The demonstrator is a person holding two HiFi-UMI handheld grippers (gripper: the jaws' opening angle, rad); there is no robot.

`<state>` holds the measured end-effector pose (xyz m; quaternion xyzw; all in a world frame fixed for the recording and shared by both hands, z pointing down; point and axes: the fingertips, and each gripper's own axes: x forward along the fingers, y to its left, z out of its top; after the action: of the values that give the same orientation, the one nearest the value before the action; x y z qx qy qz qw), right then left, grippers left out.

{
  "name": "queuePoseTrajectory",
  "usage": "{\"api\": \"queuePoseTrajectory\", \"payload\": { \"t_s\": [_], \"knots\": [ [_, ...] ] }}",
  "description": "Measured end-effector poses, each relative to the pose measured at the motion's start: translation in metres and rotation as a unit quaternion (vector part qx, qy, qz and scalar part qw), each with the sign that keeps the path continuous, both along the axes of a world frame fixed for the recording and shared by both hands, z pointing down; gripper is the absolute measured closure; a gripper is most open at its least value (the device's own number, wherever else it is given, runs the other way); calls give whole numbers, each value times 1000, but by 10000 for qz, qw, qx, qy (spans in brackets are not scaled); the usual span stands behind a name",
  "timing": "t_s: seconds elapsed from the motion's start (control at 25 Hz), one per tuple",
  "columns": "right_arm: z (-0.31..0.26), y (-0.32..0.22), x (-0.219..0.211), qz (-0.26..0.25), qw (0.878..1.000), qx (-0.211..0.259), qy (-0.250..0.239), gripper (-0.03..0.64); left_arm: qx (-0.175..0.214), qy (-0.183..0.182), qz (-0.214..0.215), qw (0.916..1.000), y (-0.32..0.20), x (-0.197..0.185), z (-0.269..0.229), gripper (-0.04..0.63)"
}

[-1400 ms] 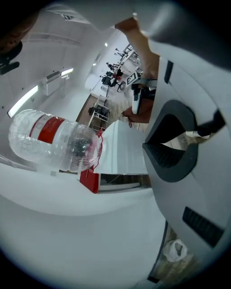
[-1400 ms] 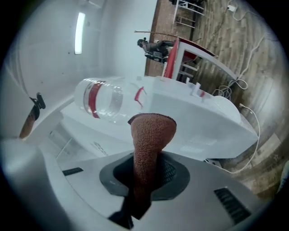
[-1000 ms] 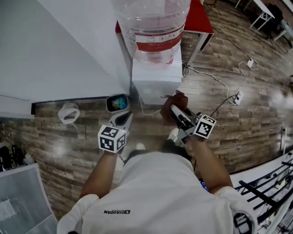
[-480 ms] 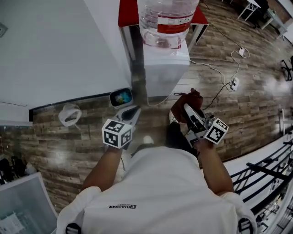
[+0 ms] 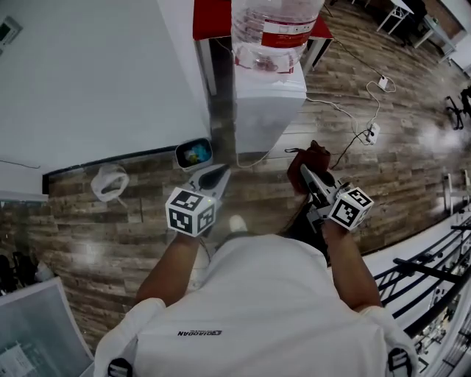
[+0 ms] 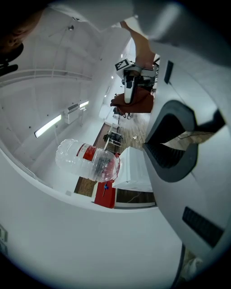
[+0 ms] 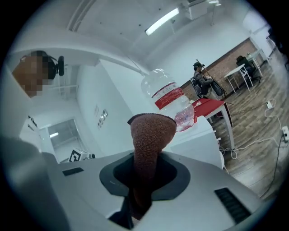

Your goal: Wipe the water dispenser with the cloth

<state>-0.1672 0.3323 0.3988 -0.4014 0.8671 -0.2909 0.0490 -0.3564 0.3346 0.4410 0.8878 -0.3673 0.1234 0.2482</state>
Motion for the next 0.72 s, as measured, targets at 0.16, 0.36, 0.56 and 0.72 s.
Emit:
{"api": "queuePoseTrajectory", "payload": {
  "t_s": [0.16,0.36,0.56,0.72],
  "knots": [
    [6,1,-11,-224,9989,-63,404,561,-54,-18,-273,9996,2,-7,7,606],
    [7,-1,-8,-521,9975,-135,467,561,-28,85,-619,9980,3,8,7,606],
    [3,8,9,-858,9954,-66,429,561,-123,131,-791,9967,14,51,10,606],
    [8,19,30,-953,9943,-12,474,561,-179,-26,-663,9976,27,90,14,606]
  ]
}}
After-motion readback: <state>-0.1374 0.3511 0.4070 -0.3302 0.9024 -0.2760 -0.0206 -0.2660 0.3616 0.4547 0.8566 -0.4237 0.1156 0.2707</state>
